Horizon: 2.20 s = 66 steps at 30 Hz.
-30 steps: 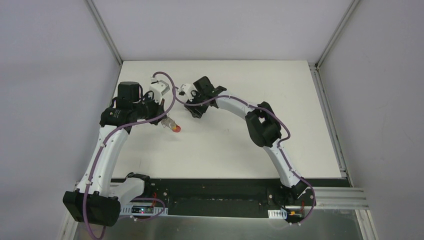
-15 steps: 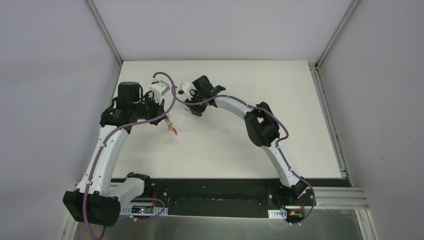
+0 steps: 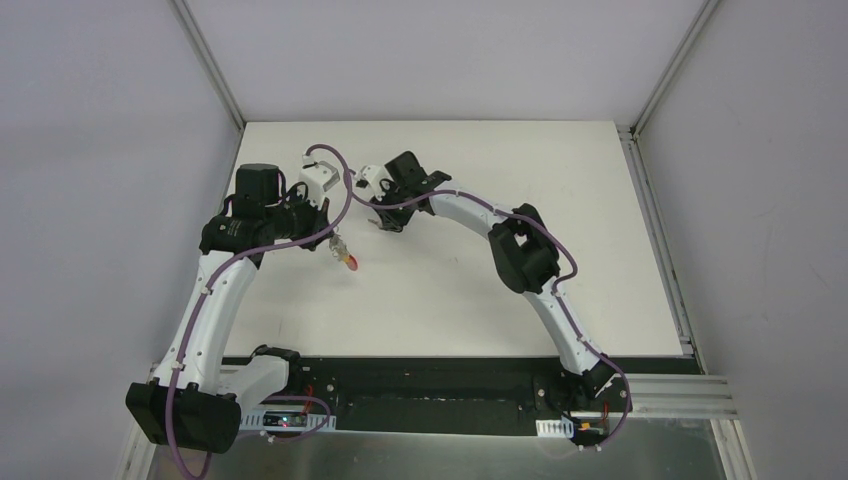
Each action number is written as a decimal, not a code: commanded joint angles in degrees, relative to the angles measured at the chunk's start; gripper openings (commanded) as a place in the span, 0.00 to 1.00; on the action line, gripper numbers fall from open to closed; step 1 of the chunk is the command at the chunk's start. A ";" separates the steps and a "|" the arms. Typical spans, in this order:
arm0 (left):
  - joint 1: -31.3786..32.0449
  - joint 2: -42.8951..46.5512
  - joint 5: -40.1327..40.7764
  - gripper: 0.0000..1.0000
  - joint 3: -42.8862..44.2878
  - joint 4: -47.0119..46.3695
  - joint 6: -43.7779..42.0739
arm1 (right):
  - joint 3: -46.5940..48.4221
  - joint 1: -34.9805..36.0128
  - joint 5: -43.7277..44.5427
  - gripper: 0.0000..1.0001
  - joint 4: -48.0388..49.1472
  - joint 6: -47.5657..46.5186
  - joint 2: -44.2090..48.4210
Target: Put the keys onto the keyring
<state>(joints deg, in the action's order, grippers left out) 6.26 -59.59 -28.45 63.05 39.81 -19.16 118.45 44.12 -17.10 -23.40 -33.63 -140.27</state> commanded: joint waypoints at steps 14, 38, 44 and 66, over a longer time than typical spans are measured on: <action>-0.32 -1.70 -5.01 0.00 2.34 -1.27 -1.39 | -32.18 -4.79 -4.12 0.00 -0.11 3.22 26.82; -0.28 -5.99 -8.88 0.00 3.57 -6.04 1.39 | -36.59 -10.07 -7.02 0.00 -2.02 1.22 29.78; -0.37 -6.56 -9.03 0.00 3.27 -6.65 1.22 | -36.30 -10.97 -9.33 0.06 -3.05 1.69 29.54; -0.30 -3.39 -7.26 0.00 -0.02 -5.98 0.67 | -28.38 -5.67 -5.76 0.39 -8.95 -5.88 21.64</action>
<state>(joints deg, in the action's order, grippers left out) 6.28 -64.86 -35.48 63.09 34.61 -18.44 87.46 38.04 -23.99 -28.58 -36.07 -118.08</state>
